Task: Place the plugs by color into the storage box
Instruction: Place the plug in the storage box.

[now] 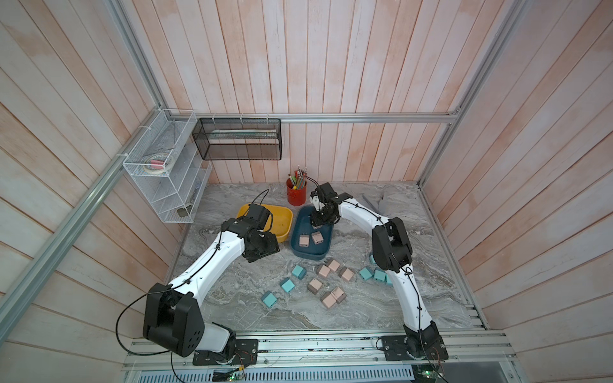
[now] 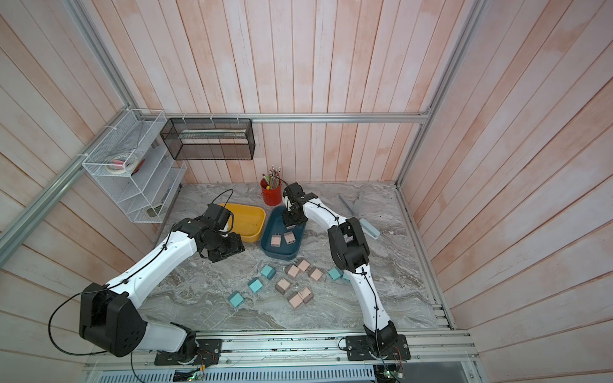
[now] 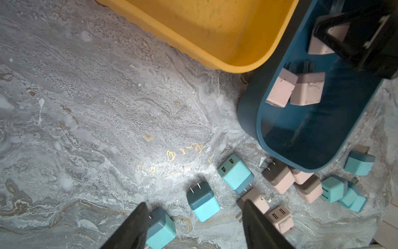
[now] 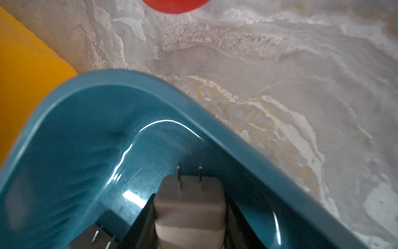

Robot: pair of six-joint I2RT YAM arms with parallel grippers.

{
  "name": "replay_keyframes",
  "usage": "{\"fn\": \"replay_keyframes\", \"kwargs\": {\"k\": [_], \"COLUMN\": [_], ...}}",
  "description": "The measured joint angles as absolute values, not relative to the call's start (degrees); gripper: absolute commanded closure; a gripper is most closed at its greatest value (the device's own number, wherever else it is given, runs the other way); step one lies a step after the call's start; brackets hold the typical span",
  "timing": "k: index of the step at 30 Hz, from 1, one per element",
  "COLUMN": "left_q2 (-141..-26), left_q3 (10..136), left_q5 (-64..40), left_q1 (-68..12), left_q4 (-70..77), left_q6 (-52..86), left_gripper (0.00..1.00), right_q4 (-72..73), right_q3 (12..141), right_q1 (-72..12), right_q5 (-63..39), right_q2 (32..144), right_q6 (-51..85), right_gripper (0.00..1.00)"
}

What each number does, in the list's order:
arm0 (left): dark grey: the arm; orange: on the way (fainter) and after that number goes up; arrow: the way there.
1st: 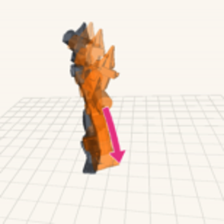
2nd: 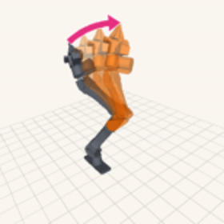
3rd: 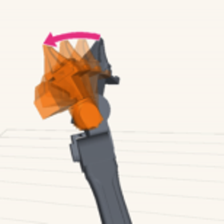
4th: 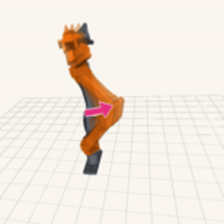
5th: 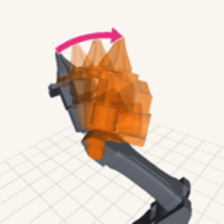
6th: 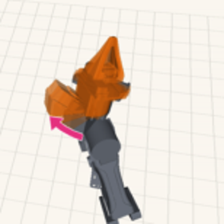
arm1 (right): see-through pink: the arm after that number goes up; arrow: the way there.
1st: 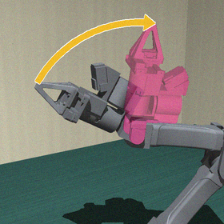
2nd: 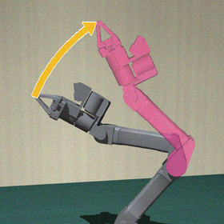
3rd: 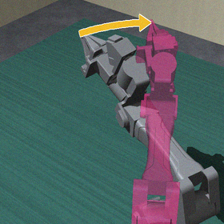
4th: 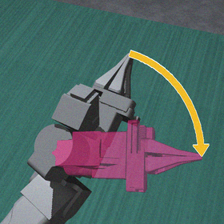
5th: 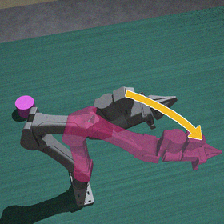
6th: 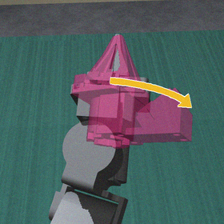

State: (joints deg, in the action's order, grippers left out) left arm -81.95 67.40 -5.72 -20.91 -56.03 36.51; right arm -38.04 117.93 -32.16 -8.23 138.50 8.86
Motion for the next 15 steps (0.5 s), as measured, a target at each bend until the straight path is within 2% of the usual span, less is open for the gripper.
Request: {"fn": "replay_keyframes", "kwargs": {"k": [15], "left_q2": [-81.95], "left_q3": [67.4], "left_q5": [-5.74], "left_q1": [-20.91], "left_q4": [-56.01], "left_q6": [36.69], "left_gripper": [0.29], "right_q4": [-41.23], "right_q3": [124.36], "right_q1": [-33.32], "right_q5": [-7.05], "right_q2": [142.54], "right_q6": [6.9], "right_gripper": [0.43]}}
